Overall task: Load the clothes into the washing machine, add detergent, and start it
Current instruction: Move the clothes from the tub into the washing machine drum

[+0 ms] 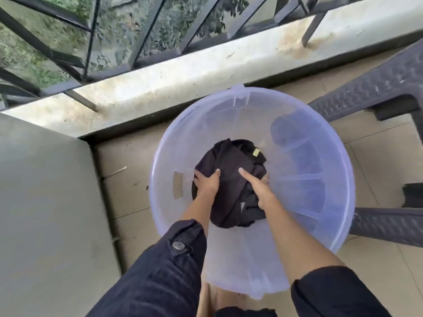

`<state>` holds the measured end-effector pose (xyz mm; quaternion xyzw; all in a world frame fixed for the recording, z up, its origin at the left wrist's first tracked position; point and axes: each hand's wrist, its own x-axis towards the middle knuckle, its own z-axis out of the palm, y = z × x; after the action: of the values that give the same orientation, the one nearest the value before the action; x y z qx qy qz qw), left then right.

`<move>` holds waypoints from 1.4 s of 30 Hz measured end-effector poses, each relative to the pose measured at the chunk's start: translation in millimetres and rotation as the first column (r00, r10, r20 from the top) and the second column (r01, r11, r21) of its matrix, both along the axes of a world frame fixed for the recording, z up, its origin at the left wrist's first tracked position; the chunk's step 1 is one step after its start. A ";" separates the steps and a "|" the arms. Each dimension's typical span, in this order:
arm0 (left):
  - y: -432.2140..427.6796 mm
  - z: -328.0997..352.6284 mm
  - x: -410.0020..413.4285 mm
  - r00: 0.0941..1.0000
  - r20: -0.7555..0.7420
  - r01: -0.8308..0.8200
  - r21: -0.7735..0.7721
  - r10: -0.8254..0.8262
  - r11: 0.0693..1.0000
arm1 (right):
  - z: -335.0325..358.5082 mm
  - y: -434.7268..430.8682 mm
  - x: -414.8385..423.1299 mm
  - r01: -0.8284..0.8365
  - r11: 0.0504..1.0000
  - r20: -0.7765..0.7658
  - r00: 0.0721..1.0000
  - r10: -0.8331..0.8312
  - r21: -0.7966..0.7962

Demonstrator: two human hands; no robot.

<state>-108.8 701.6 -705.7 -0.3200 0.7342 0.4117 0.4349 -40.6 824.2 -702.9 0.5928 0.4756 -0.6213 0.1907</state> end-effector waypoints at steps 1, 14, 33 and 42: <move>0.2 -2.8 2.8 0.999 0.040 -0.009 0.020 0.008 1.000 | -3.7 -3.8 -2.2 -0.021 1.000 -0.007 1.000 0.021 -0.015; 3.5 67.2 -8.6 0.993 -0.101 -0.048 0.164 0.066 0.985 | 61.6 -20.2 -8.1 0.179 0.979 -0.247 0.948 -0.199 -0.103; -1.6 384.7 7.1 0.930 -0.146 -0.234 0.476 0.338 0.848 | 381.5 -11.8 -9.8 0.104 0.974 -0.398 0.900 -0.179 -0.202; -13.9 524.9 9.6 0.934 -0.161 -0.194 0.521 0.319 0.831 | 524.4 -26.5 -6.7 0.129 0.982 -0.424 0.888 -0.177 -0.141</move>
<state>-99.2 687.6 -180.8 -0.2411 0.6004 0.6772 0.3503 -47.3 797.7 -178.6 0.4636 0.4233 -0.7759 0.0623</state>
